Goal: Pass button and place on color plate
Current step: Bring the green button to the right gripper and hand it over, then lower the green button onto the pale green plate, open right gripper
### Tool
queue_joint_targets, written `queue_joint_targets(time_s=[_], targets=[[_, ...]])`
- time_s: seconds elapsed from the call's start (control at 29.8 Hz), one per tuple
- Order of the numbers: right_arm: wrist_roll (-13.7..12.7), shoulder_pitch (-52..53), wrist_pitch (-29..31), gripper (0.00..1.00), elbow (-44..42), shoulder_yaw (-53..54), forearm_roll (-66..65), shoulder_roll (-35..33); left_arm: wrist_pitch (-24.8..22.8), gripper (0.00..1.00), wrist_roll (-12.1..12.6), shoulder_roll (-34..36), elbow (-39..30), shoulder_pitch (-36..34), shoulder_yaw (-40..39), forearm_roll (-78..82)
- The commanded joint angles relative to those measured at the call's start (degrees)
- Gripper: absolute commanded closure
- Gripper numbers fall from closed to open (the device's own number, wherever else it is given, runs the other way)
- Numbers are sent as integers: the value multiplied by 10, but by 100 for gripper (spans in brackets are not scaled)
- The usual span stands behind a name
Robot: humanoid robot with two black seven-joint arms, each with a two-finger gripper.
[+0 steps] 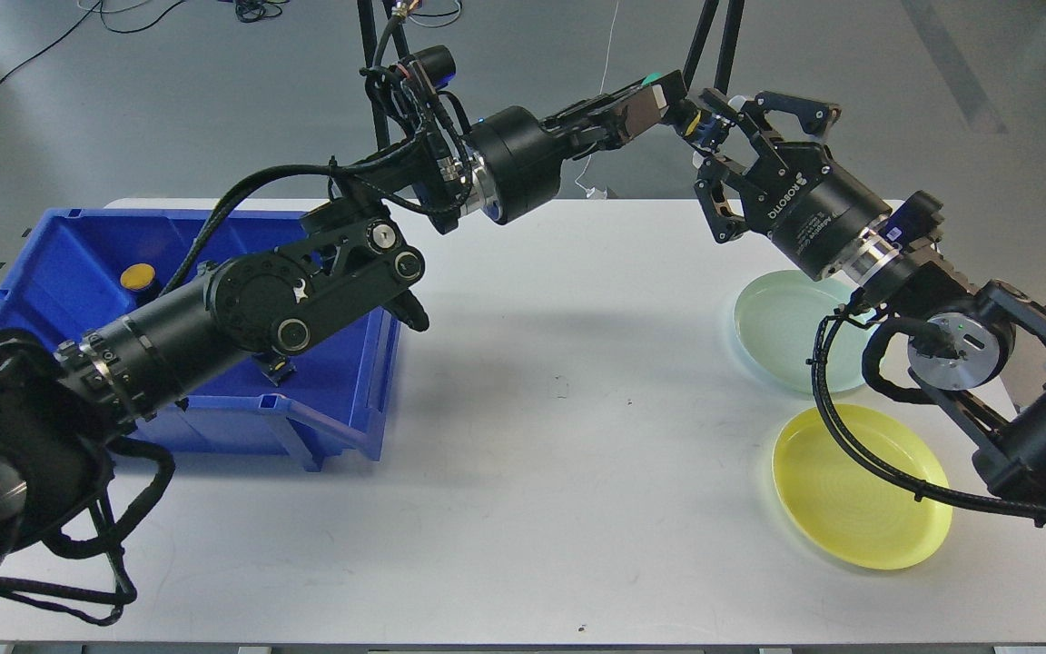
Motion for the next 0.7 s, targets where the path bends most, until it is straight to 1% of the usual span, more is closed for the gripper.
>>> queue_joint_targets(time_s=[0.0, 0.1, 0.23, 0.34, 0.4, 0.54, 0.67], targets=[[0, 0, 0, 84, -1, 0, 0, 0, 0, 44, 0, 0, 0, 1, 0, -1], [0, 2, 0, 84, -1, 1, 0, 0, 0, 39, 0, -1, 0, 1, -1, -2], [0, 3, 0, 84, -1, 1, 0, 0, 1, 26, -2, -3, -1, 1, -2, -4], [0, 3, 0, 84, -1, 1, 0, -8, 3, 14, -5, -5, 0, 0, -11, -11], [0, 0, 0, 84, -3, 2, -1, -14, 4, 11, -7, -3, 0, 1, -13, -13], [0, -7, 0, 83, -51, -5, -55, -68, 7, 6, -13, 4, 0, 4, -37, -48], [2, -33, 0, 83, -89, -14, -103, -81, 7, 5, -16, 14, 0, 10, -45, -84]])
